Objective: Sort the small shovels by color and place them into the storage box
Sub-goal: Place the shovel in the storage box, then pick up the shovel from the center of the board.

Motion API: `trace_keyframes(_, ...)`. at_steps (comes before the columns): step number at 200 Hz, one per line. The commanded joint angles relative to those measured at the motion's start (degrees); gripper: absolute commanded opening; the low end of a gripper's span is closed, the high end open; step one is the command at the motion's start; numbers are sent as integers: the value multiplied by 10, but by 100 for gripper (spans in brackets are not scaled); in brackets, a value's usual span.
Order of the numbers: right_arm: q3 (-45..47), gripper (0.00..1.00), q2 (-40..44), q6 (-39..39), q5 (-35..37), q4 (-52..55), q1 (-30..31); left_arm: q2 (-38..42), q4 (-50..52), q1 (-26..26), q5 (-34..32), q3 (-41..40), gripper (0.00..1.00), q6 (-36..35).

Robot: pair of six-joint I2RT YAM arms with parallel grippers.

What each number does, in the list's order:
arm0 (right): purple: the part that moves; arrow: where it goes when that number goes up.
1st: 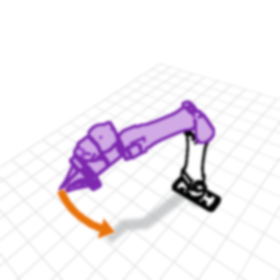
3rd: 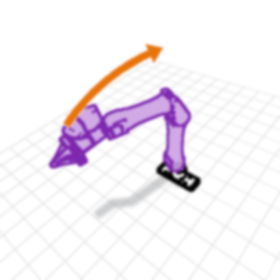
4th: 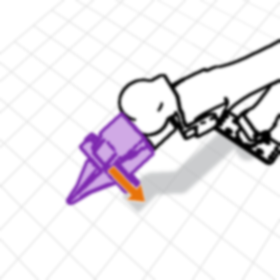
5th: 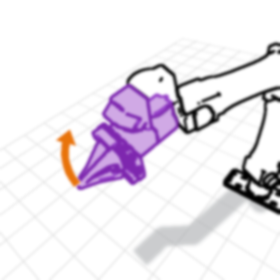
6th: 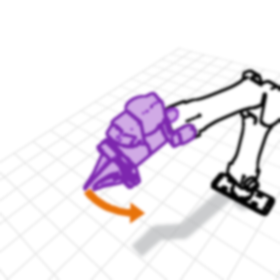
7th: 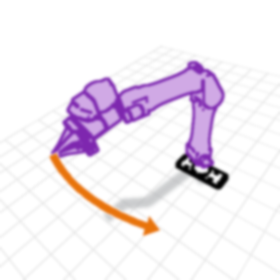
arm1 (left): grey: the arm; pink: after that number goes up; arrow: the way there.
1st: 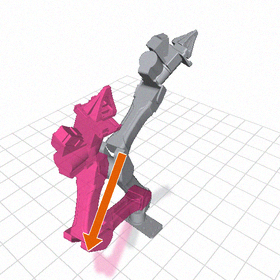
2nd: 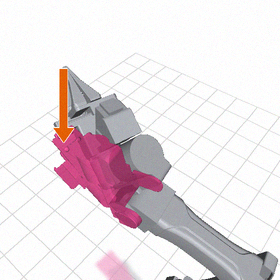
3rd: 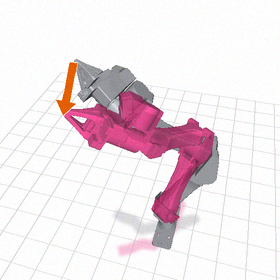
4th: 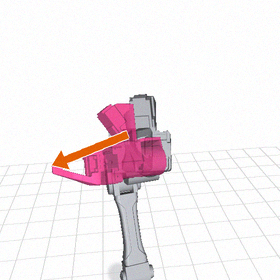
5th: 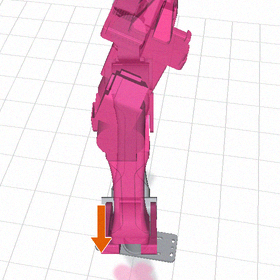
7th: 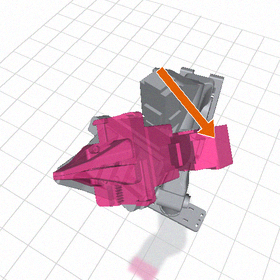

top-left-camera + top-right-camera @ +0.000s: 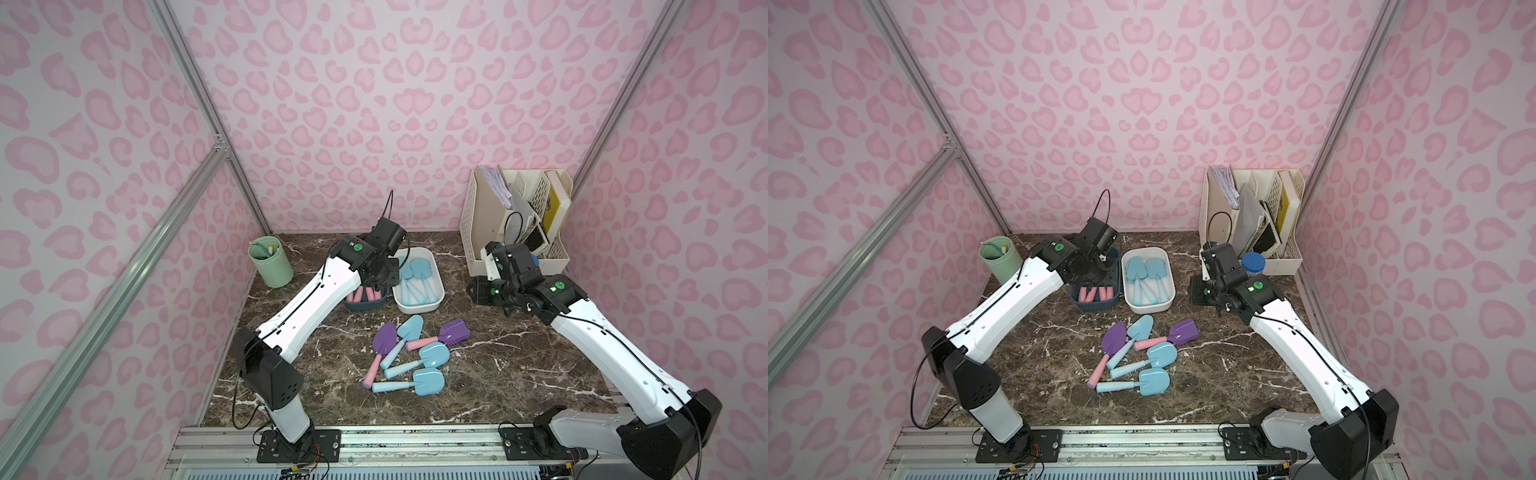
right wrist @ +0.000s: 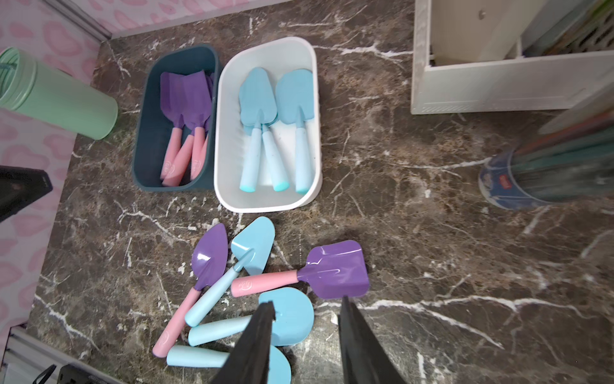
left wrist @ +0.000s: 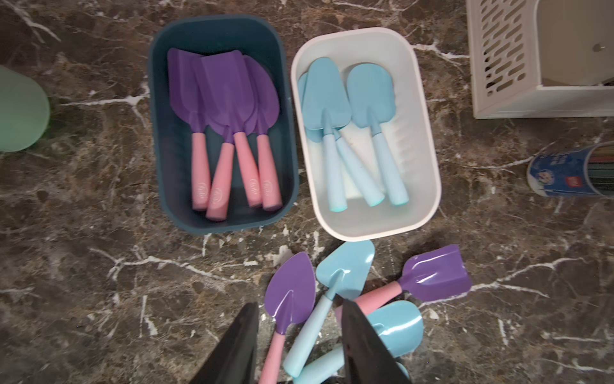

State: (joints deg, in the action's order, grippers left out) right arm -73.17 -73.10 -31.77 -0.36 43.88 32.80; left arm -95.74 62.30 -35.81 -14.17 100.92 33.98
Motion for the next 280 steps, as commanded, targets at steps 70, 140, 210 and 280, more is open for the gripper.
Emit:
trace_keyframes(70, 15, 39, -71, -228, 26, -66, 127, 189, 5, 124, -34, -234, 48, -4)
trace_keyframes(140, 6, 42, -138, -559, 120, -71, 287, 257, 1, 231, -11, -327, 54, -9)
trace_keyframes(210, -41, 46, -249, -828, 60, -75, 397, 268, -25, 328, 56, -375, 57, -35)
trace_keyframes(280, -12, 47, -307, -951, 11, -160, 436, 272, -36, 371, 98, -393, 57, -66)
